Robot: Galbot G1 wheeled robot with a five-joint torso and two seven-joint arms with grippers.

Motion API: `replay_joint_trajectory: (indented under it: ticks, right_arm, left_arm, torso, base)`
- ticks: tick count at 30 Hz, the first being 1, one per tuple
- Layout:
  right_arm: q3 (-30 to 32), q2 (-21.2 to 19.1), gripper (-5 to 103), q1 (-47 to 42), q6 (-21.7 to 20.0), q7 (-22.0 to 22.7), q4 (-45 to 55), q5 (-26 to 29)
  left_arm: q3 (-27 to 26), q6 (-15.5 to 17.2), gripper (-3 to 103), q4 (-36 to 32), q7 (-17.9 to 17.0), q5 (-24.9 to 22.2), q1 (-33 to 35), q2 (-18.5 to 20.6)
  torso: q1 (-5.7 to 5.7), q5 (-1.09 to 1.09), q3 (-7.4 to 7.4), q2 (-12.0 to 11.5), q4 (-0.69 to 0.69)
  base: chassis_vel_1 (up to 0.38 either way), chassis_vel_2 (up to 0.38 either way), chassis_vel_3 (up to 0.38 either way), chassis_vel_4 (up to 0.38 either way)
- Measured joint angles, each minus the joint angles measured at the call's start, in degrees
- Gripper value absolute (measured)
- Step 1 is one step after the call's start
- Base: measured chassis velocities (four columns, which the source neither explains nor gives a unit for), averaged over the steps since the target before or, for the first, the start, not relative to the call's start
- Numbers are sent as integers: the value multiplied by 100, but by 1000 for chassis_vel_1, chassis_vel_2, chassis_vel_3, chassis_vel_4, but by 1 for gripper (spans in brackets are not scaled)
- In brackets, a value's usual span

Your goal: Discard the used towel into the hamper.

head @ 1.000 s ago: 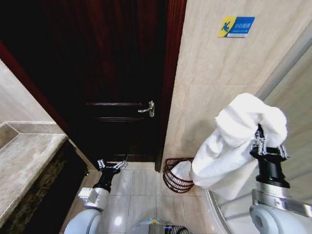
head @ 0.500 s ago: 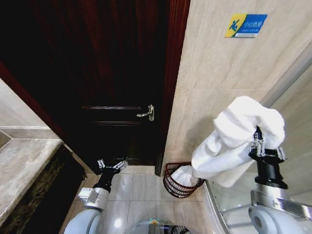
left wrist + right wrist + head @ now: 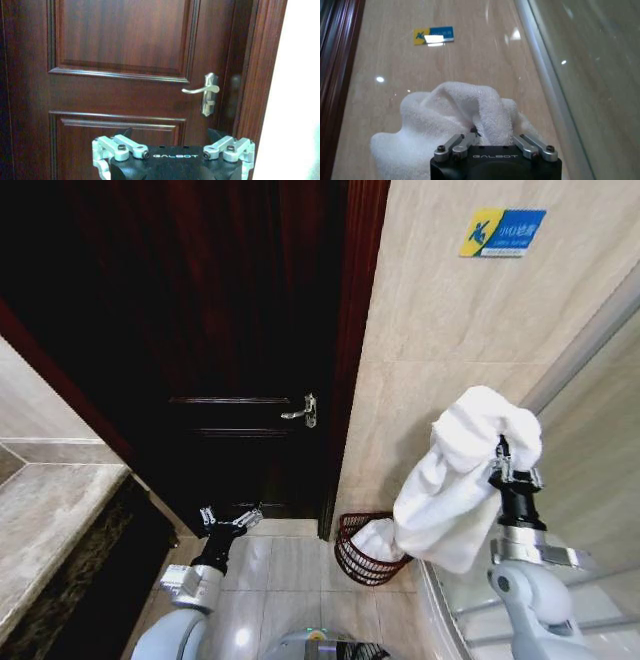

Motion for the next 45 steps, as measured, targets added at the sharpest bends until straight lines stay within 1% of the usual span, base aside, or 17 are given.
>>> replay_joint_trajectory:
  ticks: [10,20,24,27,28,29,31,34,39,45]
  right_arm:
    - [-465,194,20,194,-129,42,-137,-179]
    - [-743,218,20,426,-147,17,-423,-205]
    - [-800,210,20,617,-103,-90,-796,-134]
    - [-902,169,20,865,-33,-195,-1398,178]
    - [-902,169,20,865,-33,-195,-1398,178]
    - [-935,163,20,955,4,-255,-1634,242]
    - [-979,168,20,1098,92,-340,-2000,248]
    - [-1025,210,20,1189,154,-382,-2242,221]
    - [-1080,294,20,1246,236,-487,-2475,190]
    - [-1211,489,20,1390,352,-594,-2809,189]
  left_arm:
    - [0,0,100,0,0,0,0,0]
    - [0,0,100,0,0,0,0,0]
    - [0,0,100,0,0,0,0,0]
    - [0,0,100,0,0,0,0,0]
    - [0,0,100,0,0,0,0,0]
    - [0,0,100,0,0,0,0,0]
    - [0,0,100,0,0,0,0,0]
    - [0,0,100,0,0,0,0,0]
    - [0,0,100,0,0,0,0,0]
    - [0,0,100,0,0,0,0,0]
  torso:
    - [0,0,0,0,1]
    - [0,0,0,0,1]
    - [0,0,0,0,1]
    - [0,1,0,0,1]
    - [0,1,0,0,1]
    - [0,2,0,0,1]
    - [0,0,0,0,1]
    - [0,1,0,0,1]
    - [0,0,0,0,1]
    - [0,0,0,0,0]
  base:
    - [0,0,0,0]
    - [0,0,0,0]
    - [0,0,0,0]
    - [0,0,0,0]
    - [0,0,0,0]
    - [0,0,0,0]
    - [0,0,0,0]
    - [0,0,0,0]
    - [0,0,0,0]
    - [0,0,0,0]
